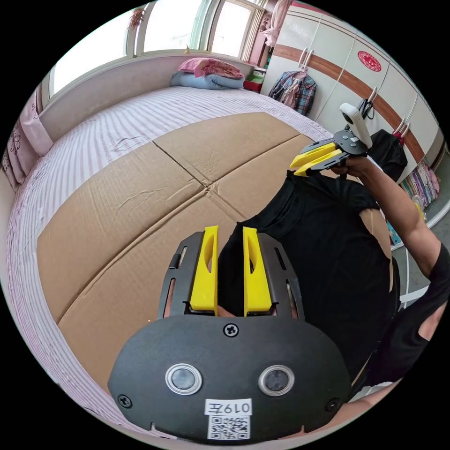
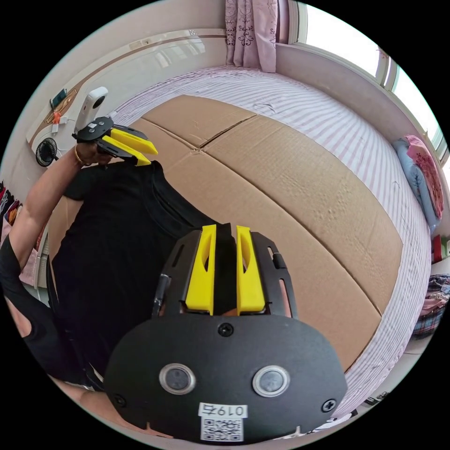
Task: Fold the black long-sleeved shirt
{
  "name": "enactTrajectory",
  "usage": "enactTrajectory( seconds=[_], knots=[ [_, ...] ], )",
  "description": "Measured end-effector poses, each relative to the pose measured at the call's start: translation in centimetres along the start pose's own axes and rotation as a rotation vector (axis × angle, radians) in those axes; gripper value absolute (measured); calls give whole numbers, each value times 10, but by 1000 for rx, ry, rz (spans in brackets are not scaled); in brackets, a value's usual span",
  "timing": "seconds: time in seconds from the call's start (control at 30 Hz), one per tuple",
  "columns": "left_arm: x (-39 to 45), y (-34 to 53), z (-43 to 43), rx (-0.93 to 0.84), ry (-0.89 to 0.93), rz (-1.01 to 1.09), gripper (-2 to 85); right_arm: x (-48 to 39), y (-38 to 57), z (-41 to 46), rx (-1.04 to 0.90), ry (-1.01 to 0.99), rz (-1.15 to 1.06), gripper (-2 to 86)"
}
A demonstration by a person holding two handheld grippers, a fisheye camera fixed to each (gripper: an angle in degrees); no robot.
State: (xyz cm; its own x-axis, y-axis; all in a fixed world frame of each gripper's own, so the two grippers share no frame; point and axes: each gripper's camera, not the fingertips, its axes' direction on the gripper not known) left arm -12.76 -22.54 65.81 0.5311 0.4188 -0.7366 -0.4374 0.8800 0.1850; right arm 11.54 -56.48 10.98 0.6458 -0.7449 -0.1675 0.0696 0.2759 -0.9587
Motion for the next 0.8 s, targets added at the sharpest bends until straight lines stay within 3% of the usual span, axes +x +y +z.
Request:
enactTrajectory(
  seconds=[0.23, 0.57, 0.8],
  knots=[
    [10, -24, 41, -44, -3, 10, 62, 24, -37, -16, -36, -30, 22, 72],
    [30, -41, 72, -10, -84, -7, 21, 37, -74, -45, 11, 12, 24, 2],
    [69, -39, 82, 32, -288, 8, 41, 35, -87, -58, 68, 45, 49, 41]
  ],
)
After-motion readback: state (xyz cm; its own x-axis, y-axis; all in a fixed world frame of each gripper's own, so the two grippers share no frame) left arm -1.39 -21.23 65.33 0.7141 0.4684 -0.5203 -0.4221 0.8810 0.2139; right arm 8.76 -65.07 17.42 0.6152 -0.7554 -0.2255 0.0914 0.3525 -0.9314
